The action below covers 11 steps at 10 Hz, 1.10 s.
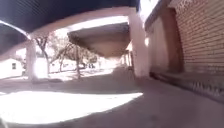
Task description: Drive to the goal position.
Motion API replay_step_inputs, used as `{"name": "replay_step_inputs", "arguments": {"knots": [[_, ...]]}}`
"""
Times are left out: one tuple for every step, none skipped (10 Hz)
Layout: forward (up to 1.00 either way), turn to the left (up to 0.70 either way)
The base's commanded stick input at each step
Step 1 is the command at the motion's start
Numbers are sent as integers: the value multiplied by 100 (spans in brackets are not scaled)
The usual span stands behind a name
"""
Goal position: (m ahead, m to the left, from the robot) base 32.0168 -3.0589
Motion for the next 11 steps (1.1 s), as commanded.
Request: {"name": "replay_step_inputs", "arguments": {"knots": [[85, 0], [85, 0], [85, 0], [85, 0], [85, 0], [85, 0], [85, 0], [85, 0], [85, 0], [85, 0], [85, 0]]}}
